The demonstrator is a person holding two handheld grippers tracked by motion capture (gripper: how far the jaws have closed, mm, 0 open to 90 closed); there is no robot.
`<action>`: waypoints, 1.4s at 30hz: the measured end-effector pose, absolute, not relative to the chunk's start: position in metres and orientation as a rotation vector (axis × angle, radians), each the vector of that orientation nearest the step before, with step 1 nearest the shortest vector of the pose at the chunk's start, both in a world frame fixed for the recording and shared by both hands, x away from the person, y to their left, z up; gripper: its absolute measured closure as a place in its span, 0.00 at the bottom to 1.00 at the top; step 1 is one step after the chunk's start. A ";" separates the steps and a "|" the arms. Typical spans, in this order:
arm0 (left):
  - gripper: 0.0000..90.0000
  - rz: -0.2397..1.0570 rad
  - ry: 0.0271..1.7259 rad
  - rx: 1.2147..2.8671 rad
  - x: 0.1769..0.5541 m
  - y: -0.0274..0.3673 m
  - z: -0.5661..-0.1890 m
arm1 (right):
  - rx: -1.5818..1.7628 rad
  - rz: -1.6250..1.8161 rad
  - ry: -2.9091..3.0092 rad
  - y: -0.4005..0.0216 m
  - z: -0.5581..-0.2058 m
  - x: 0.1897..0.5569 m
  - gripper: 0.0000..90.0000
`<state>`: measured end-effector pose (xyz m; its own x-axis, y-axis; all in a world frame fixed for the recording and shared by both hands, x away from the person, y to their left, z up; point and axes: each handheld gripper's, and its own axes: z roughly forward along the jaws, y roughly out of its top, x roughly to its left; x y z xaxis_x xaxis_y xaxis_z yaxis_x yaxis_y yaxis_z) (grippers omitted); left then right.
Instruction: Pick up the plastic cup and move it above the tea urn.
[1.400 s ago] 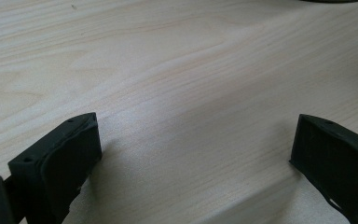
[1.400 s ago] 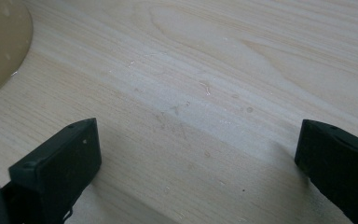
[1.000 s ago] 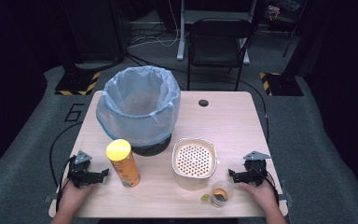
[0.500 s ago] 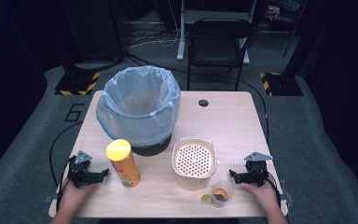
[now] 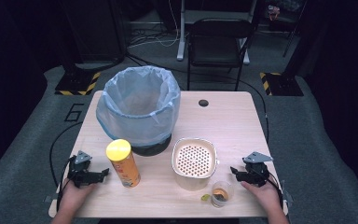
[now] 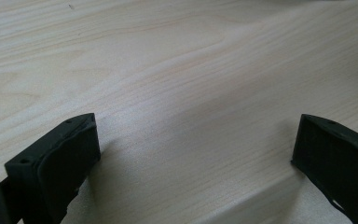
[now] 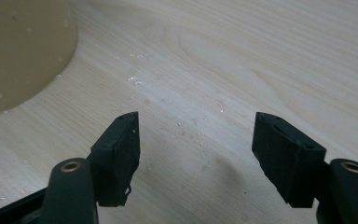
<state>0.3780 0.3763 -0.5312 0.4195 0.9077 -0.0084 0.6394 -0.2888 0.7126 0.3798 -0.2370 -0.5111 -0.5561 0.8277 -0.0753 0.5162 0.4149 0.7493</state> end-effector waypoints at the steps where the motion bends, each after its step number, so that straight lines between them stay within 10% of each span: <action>1: 0.00 0.536 1.305 2.033 0.378 0.376 -0.531 | 1.152 0.964 2.232 -0.236 -0.509 0.379 0.36; 42: 0.01 0.543 1.305 2.028 0.378 0.376 -0.531 | 1.075 1.071 2.204 -0.240 -0.451 0.338 0.62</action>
